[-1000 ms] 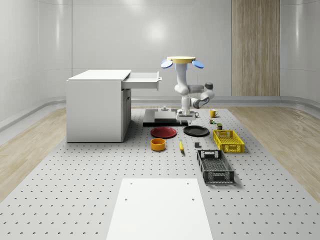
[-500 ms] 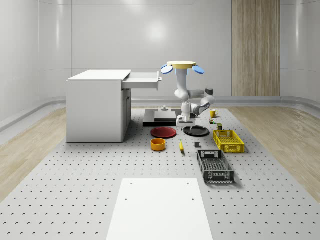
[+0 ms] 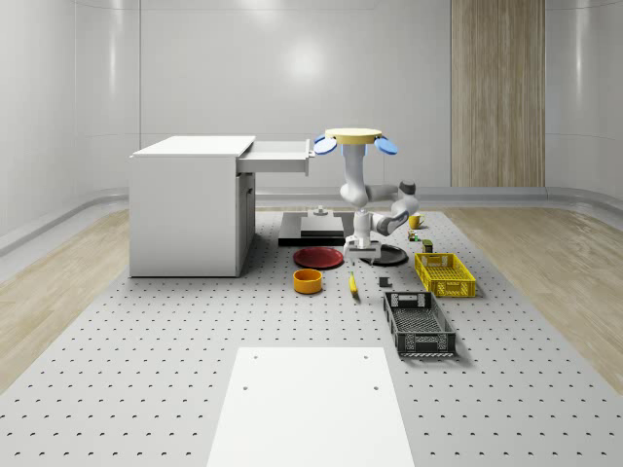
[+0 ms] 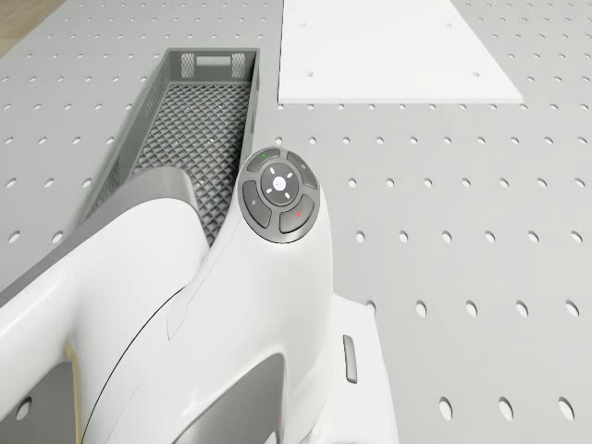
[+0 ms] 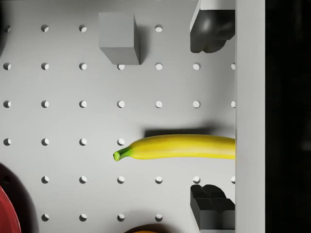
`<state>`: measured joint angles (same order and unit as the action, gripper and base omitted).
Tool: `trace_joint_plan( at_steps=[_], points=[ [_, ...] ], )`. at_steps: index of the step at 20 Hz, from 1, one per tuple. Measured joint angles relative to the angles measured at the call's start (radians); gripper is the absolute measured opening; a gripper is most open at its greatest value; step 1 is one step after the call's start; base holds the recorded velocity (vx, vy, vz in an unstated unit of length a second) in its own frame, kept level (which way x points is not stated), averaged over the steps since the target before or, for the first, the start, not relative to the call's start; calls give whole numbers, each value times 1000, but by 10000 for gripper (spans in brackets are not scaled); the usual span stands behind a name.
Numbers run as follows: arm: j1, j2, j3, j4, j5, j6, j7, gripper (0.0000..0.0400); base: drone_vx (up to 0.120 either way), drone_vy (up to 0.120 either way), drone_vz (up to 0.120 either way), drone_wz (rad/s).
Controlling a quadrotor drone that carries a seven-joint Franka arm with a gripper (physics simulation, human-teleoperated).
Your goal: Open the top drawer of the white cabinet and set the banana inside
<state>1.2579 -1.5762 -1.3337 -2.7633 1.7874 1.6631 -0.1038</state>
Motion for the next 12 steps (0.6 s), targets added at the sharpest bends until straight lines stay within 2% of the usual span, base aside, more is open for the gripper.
trace_joint_plan(
  at_steps=[5,12],
  points=[
    [0,-1,0,0,0,1,0,400,0,0,-120,0],
    [55,5,1,-1,2,-4,-56,400,0,0,-6,0]
  ],
)
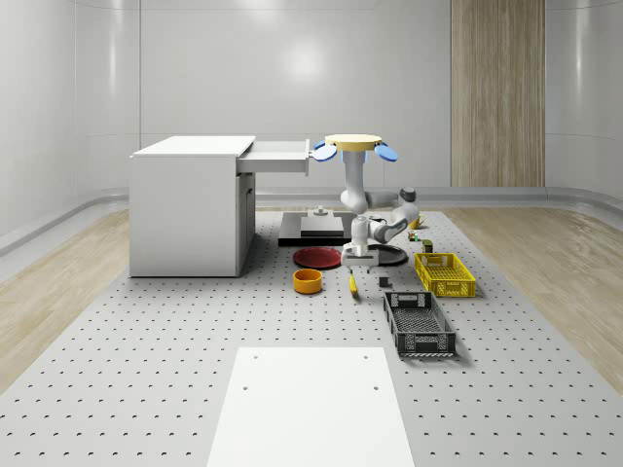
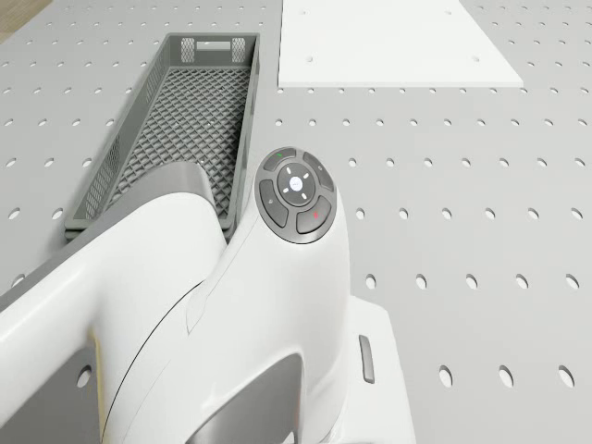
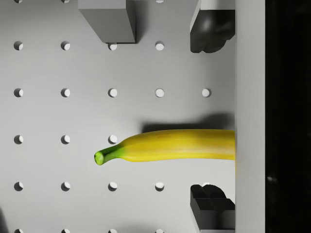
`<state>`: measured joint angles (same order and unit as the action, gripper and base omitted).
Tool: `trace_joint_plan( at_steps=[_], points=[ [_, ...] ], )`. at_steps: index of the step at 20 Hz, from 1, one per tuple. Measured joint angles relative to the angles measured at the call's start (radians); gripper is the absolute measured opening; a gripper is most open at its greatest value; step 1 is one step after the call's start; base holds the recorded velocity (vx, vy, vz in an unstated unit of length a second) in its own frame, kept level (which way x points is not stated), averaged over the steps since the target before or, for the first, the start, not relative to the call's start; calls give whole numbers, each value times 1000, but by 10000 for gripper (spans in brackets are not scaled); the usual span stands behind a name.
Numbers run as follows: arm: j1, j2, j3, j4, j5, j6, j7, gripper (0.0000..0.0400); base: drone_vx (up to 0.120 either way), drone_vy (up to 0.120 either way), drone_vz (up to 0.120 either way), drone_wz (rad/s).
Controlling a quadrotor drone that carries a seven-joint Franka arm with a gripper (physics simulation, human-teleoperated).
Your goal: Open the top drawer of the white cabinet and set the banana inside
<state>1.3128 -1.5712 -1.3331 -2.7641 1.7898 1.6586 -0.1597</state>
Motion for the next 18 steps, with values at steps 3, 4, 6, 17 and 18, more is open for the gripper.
trace_joint_plan(
  at_steps=[3,4,6,17,18],
  points=[
    [31,3,7,3,8,0,-29,400,0,0,0,0],
    [39,4,13,4,13,1,-36,400,0,0,0,0],
    [52,6,28,9,28,7,-46,400,0,0,0,0],
    [126,31,113,82,108,38,-60,400,0,0,0,0],
    [133,34,115,91,110,39,-60,400,0,0,0,0]
  ],
)
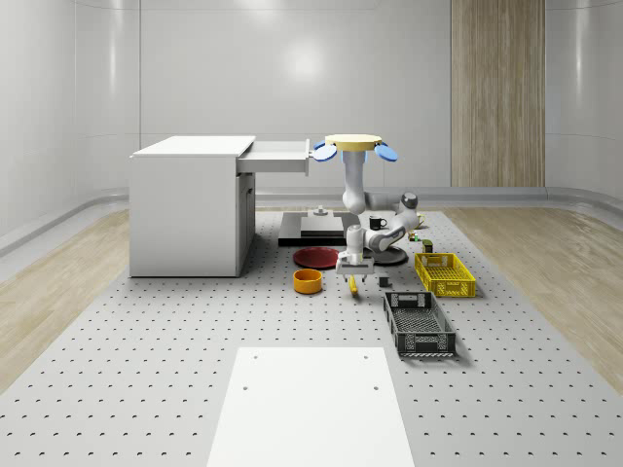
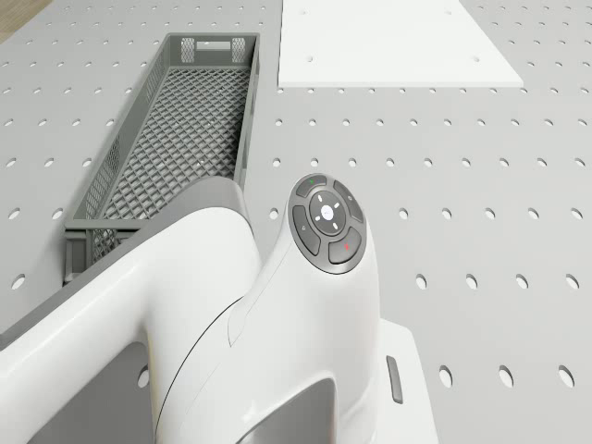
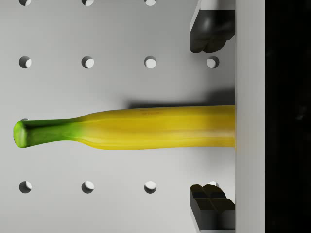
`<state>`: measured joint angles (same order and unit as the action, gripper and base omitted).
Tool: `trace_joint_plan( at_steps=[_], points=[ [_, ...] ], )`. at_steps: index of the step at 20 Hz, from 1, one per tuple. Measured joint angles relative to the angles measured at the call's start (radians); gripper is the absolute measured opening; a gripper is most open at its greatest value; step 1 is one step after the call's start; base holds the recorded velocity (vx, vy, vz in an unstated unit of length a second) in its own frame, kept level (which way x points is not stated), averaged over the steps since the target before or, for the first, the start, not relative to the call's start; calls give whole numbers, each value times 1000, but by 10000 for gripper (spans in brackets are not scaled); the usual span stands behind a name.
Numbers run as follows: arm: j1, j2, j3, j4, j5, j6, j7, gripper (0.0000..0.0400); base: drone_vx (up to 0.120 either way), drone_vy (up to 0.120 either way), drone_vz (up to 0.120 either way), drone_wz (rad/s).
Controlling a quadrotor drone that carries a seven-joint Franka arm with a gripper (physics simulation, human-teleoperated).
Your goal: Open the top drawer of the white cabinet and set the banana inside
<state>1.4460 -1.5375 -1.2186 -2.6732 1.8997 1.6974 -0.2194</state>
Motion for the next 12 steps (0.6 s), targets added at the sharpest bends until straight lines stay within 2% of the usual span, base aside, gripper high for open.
trace_joint_plan(
  at_steps=[12],
  points=[
    [55,26,47,58,47,18,-10,400,0,0,0,0]
  ],
)
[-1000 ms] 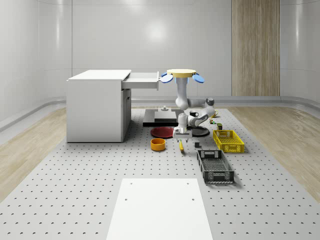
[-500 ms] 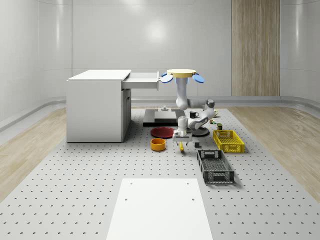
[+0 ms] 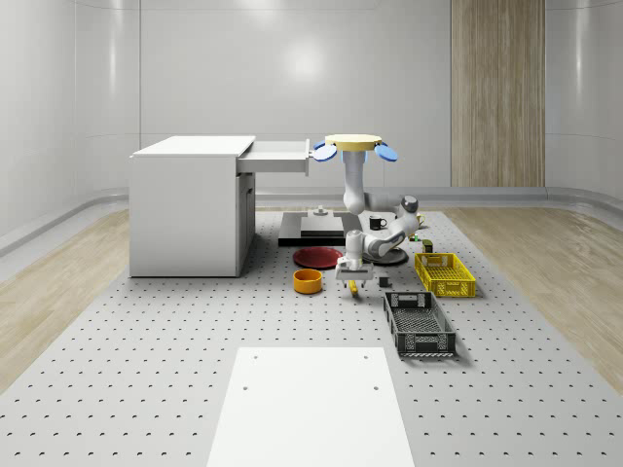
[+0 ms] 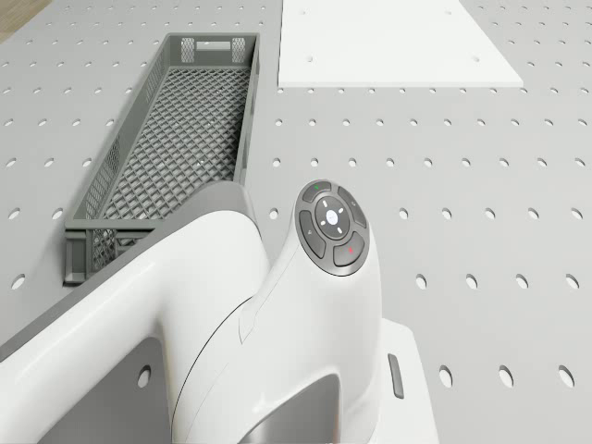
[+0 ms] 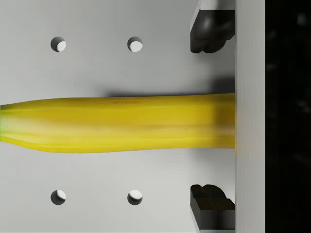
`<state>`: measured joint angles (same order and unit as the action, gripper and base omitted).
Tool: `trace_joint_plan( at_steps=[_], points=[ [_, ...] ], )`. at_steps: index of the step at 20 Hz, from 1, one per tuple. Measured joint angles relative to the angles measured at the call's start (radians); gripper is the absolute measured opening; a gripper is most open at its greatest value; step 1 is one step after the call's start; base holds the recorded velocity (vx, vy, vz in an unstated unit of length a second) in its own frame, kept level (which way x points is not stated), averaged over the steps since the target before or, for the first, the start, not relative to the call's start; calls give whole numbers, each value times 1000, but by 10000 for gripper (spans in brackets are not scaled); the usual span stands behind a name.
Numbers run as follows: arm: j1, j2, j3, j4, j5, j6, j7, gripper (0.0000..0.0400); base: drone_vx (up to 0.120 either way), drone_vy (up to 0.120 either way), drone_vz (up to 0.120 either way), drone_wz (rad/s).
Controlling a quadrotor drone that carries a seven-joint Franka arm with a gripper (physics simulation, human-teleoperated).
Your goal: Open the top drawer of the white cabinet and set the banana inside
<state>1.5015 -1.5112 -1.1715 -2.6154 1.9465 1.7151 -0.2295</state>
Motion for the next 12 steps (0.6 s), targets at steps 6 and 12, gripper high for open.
trace_joint_plan(
  at_steps=[6,12],
  points=[
    [11,9,22,14,22,7,-3,400,0,0,0,0],
    [17,18,43,26,43,14,-3,400,0,0,0,0]
  ],
)
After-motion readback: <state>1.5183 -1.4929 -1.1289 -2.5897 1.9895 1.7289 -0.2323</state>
